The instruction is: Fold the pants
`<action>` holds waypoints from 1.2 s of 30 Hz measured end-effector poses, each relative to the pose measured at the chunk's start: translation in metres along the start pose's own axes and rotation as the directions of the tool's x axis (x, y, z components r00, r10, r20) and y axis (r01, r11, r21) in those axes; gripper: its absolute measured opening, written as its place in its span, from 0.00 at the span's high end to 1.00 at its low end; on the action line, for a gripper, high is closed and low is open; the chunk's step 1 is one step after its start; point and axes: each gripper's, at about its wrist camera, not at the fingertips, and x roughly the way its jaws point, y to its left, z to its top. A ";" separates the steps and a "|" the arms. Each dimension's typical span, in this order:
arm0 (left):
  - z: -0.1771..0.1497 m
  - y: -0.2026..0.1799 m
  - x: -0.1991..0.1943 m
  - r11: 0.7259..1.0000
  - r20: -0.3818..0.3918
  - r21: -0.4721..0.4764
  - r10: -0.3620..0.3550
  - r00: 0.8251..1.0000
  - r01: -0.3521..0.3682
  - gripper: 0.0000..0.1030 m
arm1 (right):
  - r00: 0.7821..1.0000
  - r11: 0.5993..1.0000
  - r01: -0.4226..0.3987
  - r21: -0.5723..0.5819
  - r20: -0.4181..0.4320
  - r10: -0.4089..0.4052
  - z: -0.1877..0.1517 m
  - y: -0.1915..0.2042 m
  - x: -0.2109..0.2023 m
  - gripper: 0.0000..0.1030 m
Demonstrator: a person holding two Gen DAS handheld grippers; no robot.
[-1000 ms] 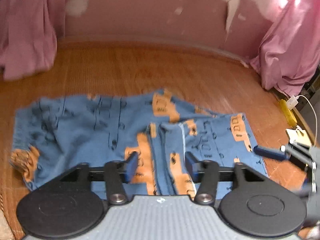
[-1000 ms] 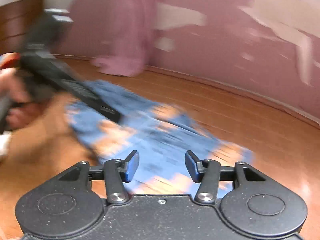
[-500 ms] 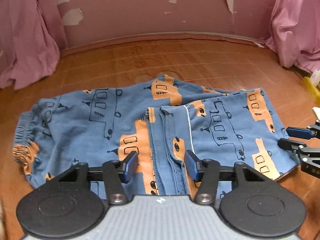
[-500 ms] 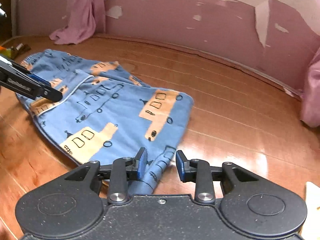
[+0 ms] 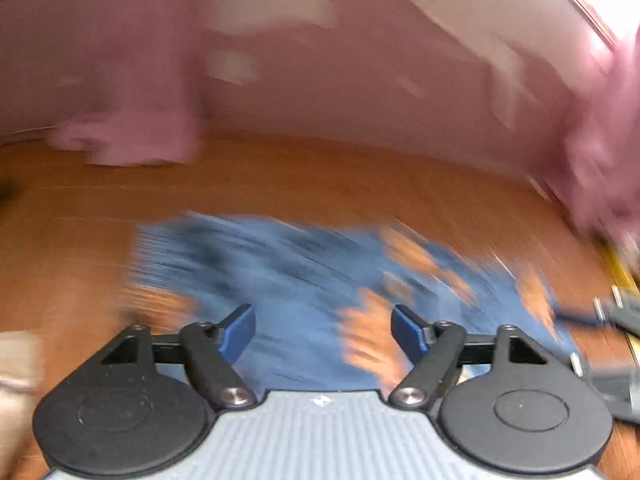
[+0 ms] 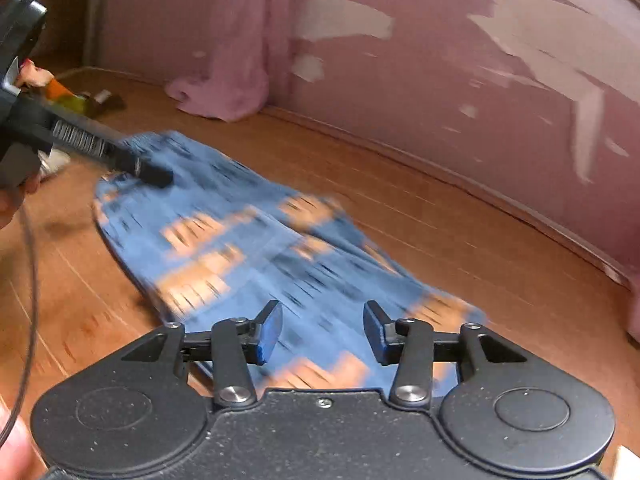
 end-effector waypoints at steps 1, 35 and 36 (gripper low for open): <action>0.004 0.019 -0.003 0.998 0.025 -0.059 0.039 0.999 -0.038 0.19 | 1.000 1.000 -0.014 0.003 0.004 0.014 0.005 0.005 0.006 0.54; 0.049 -0.037 -0.035 1.000 0.098 0.008 -0.018 0.995 0.018 0.82 | 0.995 0.968 0.002 0.251 0.101 -0.028 0.007 -0.017 0.009 0.43; 0.050 -0.051 -0.036 0.999 0.101 0.040 -0.040 0.994 0.037 0.82 | 0.994 0.962 -0.002 0.273 0.107 -0.028 0.005 -0.028 0.003 0.43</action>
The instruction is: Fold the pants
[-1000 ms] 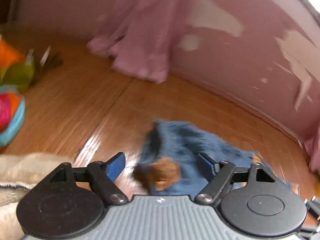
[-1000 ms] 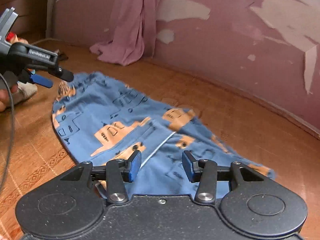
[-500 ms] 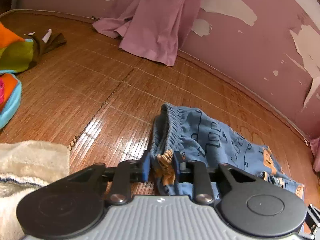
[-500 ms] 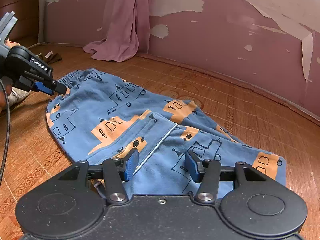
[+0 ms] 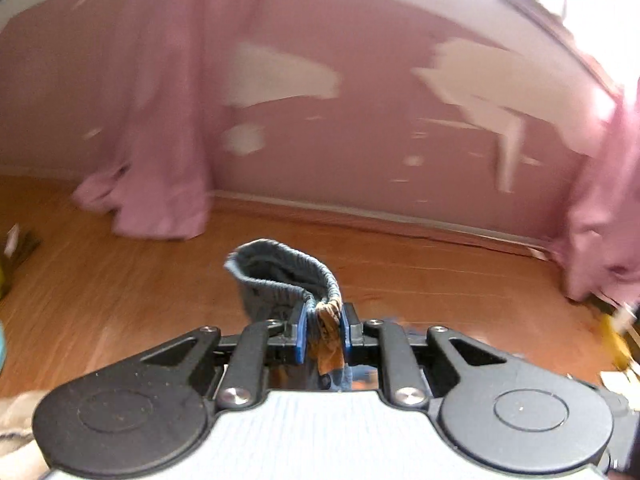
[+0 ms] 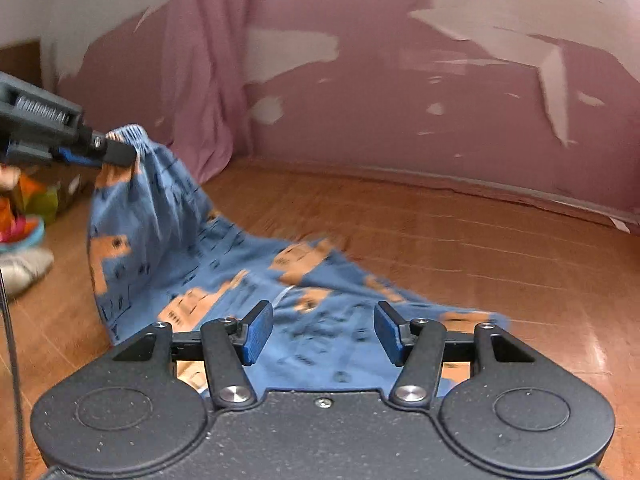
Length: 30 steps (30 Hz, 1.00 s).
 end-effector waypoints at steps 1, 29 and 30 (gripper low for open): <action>0.002 -0.014 0.000 0.999 0.003 0.032 -0.023 1.000 0.023 0.82 | 1.000 1.000 -0.002 0.022 0.004 0.002 0.001 -0.009 -0.004 0.43; -0.109 -0.259 0.064 0.717 -0.230 0.643 -0.153 0.961 0.268 0.82 | 0.933 0.829 -0.341 0.443 0.047 0.358 -0.021 -0.177 -0.009 0.96; -0.107 -0.260 0.060 0.721 -0.215 0.644 -0.151 0.965 0.256 0.82 | 0.931 0.827 -0.348 0.443 0.060 0.359 -0.019 -0.177 -0.012 0.96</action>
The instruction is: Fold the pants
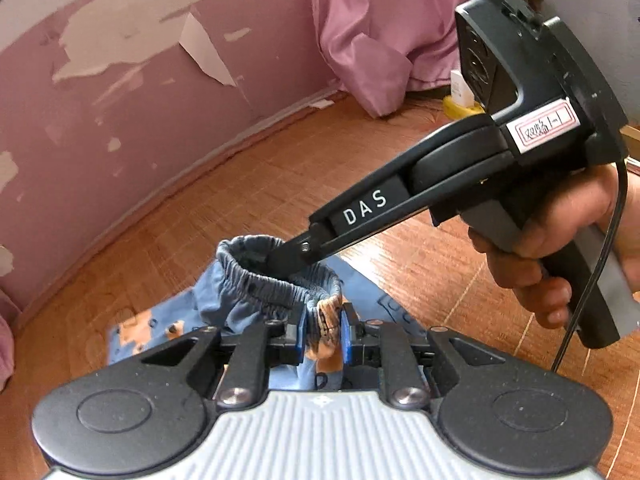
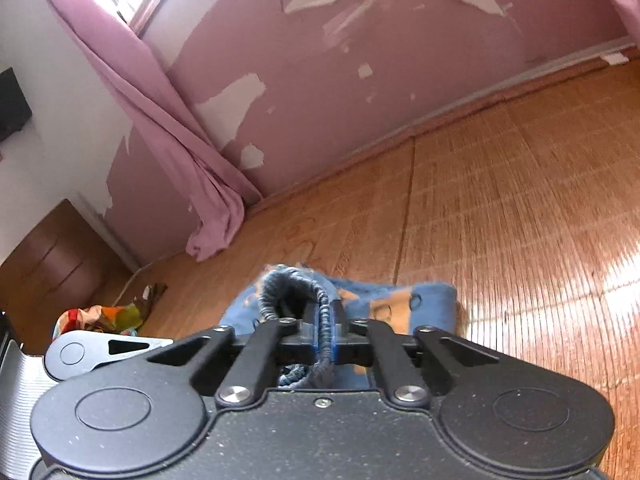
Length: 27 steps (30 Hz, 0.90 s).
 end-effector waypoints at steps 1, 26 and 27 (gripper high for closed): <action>0.002 0.000 -0.007 1.000 0.012 0.000 0.010 1.000 -0.010 0.81 | 1.000 1.000 -0.015 0.000 0.019 0.015 0.003 0.003 -0.004 0.96; -0.039 0.087 -0.026 0.874 0.081 -0.483 -0.007 0.997 0.045 0.32 | 0.895 0.830 0.443 -0.339 0.223 -0.386 -0.013 0.032 -0.041 0.39; -0.046 0.096 -0.024 0.859 0.056 -0.512 0.040 0.998 -0.006 0.34 | 0.904 0.837 0.425 -0.346 0.215 -0.370 -0.017 0.038 -0.034 0.42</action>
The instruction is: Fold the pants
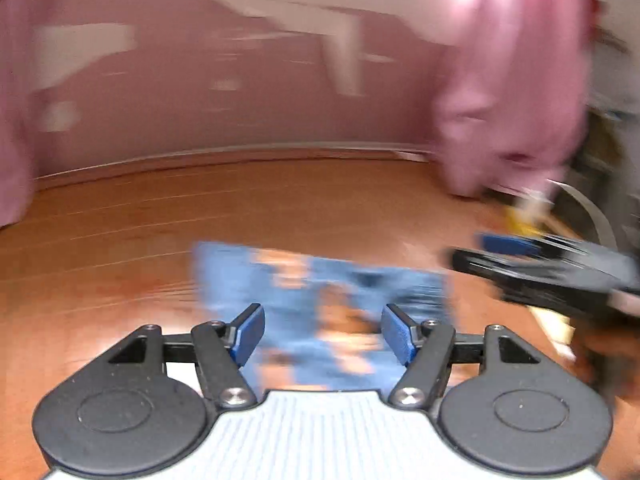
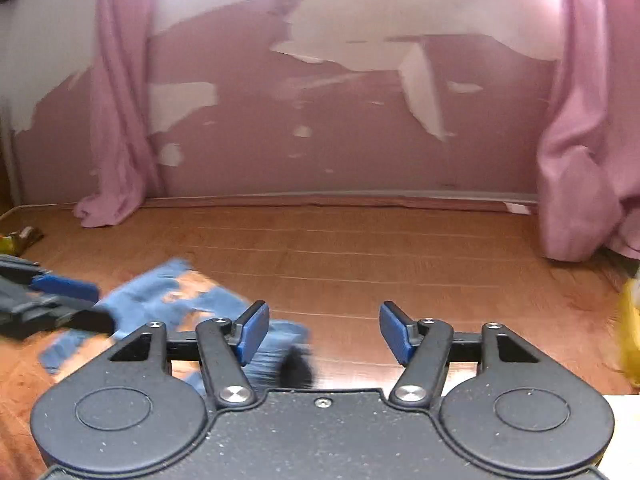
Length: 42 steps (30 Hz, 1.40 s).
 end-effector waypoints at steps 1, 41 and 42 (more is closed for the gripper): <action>-0.003 0.009 0.003 0.999 -0.007 -0.028 0.020 1.000 -0.021 0.36 | 1.000 1.000 -0.027 0.006 -0.008 0.027 -0.002 0.009 0.003 0.54; -0.034 0.076 0.015 1.000 -0.087 -0.026 -0.013 0.996 0.011 0.31 | 0.968 0.993 -0.102 0.054 -0.223 0.112 -0.045 0.062 0.006 0.59; -0.032 0.077 0.014 0.999 -0.094 -0.033 -0.012 0.996 0.009 0.31 | 0.969 0.993 -0.101 0.062 -0.222 0.112 -0.044 0.061 0.005 0.59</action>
